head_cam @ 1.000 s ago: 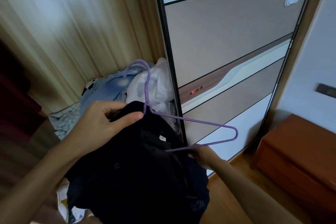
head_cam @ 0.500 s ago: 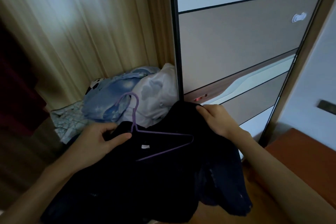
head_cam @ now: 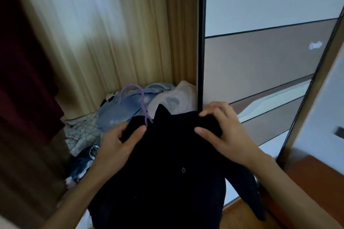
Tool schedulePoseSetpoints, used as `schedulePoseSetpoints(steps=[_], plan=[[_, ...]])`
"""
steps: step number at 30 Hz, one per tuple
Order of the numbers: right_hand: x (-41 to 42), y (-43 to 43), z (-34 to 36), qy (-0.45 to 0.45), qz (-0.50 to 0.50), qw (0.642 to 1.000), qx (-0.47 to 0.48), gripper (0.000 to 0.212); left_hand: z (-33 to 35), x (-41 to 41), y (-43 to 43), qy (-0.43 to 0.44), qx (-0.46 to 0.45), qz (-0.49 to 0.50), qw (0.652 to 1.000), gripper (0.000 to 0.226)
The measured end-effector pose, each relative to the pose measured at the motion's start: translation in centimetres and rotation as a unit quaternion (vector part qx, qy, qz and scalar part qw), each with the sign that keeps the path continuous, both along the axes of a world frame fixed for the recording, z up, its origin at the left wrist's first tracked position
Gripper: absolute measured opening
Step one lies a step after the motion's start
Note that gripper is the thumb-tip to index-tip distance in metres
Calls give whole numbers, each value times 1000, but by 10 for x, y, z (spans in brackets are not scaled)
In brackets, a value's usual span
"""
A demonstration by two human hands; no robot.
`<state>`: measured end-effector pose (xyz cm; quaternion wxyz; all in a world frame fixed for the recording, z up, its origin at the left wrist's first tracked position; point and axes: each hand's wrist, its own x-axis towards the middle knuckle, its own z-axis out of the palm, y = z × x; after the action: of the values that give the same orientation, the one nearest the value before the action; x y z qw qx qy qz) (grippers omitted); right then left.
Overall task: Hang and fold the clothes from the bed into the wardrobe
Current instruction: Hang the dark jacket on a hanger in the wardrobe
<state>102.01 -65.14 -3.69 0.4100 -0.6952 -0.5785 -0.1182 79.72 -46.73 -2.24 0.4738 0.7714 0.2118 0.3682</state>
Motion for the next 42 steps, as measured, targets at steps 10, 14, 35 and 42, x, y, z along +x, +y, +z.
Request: schedulePoseSetpoints(steps=[10,14,35,42], plan=[[-9,16,50,66,92,971,-213,40,54,-13,17,-15,105,-82,991,15],[-40,29,80,339,141,913,-179,51,76,-4,33,8,251,-62,966,48],[-123,176,349,465,247,850,-17,72,254,-17,144,-94,241,108,960,89],[-111,294,445,449,255,850,104,30,300,3,248,-63,268,136,952,82]])
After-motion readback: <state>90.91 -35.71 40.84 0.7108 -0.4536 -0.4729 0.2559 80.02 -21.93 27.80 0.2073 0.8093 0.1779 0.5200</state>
